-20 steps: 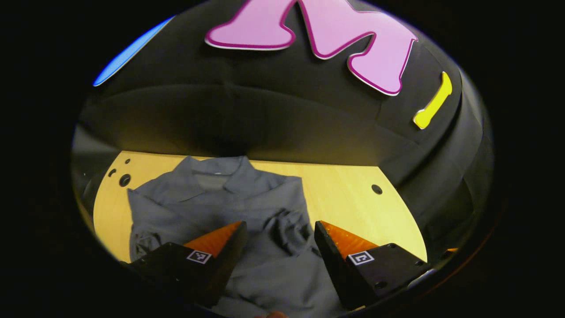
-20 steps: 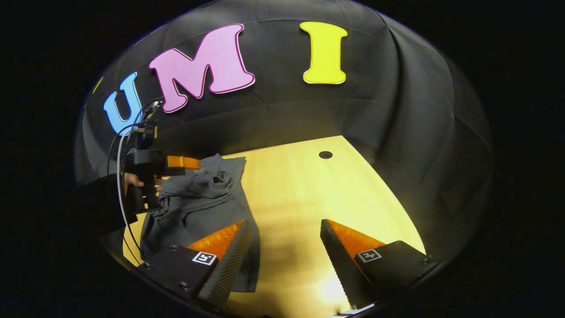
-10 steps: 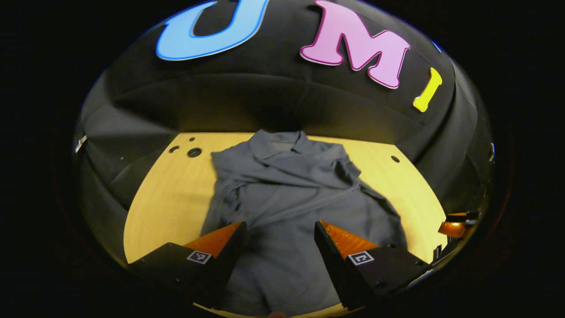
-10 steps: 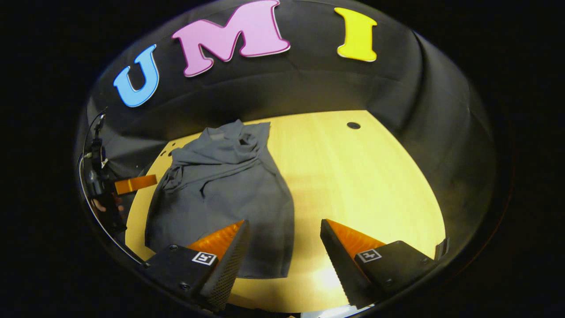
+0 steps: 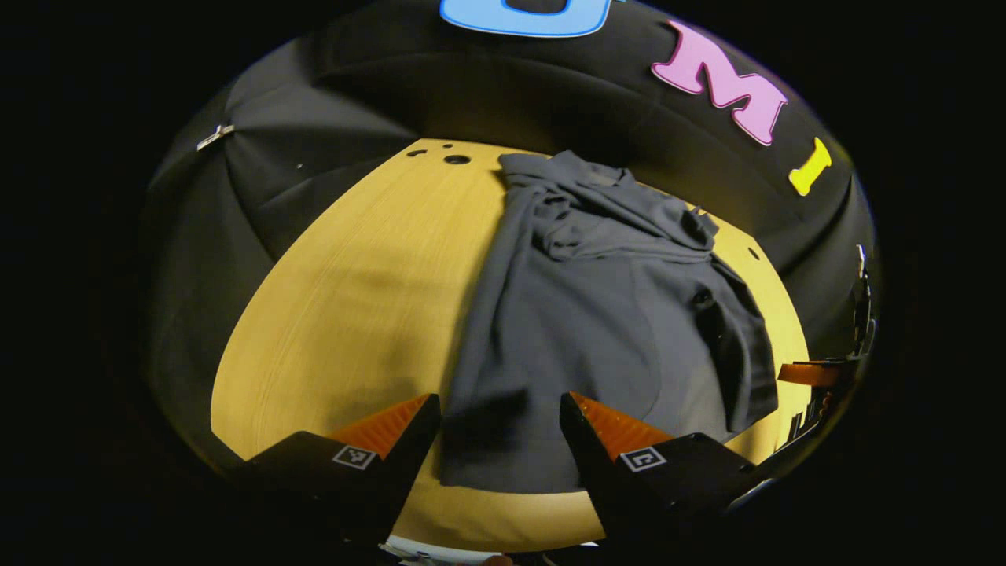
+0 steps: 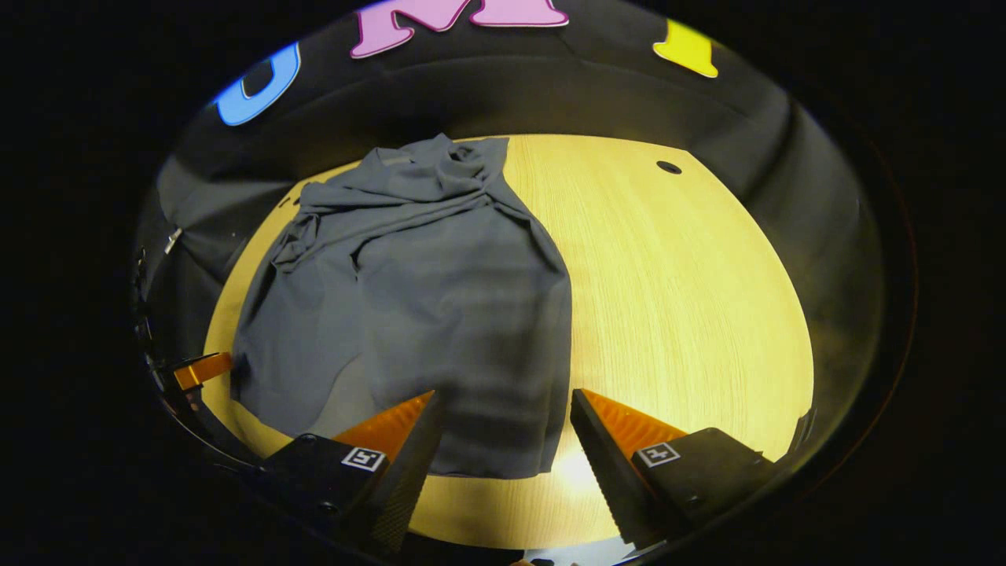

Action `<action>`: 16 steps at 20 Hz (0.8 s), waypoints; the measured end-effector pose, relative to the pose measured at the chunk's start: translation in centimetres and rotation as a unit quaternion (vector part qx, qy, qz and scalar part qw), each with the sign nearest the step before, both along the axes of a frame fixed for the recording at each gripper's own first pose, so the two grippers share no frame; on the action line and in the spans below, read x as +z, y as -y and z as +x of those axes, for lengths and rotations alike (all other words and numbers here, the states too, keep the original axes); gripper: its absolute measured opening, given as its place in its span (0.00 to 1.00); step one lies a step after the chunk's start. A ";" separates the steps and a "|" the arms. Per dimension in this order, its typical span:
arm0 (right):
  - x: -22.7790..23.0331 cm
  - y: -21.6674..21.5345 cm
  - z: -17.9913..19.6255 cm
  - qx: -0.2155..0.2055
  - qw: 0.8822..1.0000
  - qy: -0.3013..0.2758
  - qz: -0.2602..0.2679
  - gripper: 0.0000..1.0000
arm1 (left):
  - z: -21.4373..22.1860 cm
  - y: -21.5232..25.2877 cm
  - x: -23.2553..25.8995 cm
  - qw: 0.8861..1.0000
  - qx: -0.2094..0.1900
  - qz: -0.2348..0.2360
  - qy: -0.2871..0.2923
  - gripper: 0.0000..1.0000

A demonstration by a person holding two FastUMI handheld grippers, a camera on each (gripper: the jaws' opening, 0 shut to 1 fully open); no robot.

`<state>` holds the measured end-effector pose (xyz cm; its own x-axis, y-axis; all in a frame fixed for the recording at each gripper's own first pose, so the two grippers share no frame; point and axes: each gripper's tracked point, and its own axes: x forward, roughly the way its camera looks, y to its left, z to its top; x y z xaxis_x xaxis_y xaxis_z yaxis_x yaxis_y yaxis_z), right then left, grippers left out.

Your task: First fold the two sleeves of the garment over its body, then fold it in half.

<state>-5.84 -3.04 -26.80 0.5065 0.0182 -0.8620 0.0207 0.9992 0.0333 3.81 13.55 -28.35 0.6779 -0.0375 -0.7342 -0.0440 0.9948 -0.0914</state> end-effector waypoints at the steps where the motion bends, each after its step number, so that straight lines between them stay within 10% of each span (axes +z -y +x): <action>1: -0.6 0.1 0.2 -0.004 1.000 -0.004 -0.004 0.99 | -0.4 -0.5 -0.6 1.000 0.002 0.002 -0.004 0.96; 13: -4.9 0.3 -0.2 -0.053 0.997 -0.051 -0.019 1.00 | -1.1 0.5 -3.7 0.996 -0.024 0.074 -0.032 0.97; 16: -5.1 0.3 -0.2 -0.058 0.996 -0.061 -0.016 0.95 | -1.0 1.2 -3.8 0.997 -0.009 0.076 -0.018 0.72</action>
